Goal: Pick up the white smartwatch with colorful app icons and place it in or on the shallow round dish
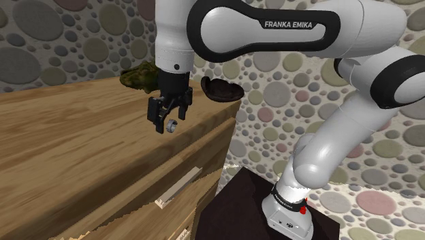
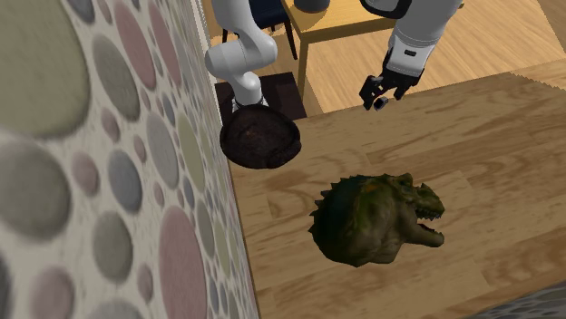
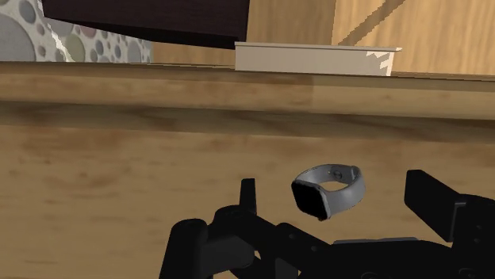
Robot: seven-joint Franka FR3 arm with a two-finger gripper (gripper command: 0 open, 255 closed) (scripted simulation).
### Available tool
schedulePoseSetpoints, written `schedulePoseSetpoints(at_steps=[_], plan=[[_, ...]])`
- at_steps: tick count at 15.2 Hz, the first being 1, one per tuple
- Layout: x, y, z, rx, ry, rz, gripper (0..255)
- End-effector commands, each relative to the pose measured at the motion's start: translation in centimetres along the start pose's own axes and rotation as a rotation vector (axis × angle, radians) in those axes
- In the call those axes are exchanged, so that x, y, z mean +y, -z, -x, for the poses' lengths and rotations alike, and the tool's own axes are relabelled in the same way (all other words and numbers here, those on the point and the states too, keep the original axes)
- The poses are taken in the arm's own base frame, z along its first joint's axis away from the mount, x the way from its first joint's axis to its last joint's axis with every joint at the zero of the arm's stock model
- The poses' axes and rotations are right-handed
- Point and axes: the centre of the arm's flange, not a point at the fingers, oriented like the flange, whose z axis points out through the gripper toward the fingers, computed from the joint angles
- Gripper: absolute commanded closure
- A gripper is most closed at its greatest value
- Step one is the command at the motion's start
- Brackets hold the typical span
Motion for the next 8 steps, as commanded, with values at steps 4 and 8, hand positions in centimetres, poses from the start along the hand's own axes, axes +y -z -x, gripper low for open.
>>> schedulePoseSetpoints(at_steps=[4,8], plan=[[0.02,-0.07,0.01,0.000,0.000,0.000,0],[0.02,-0.06,0.01,0.000,0.000,0.000,255]])
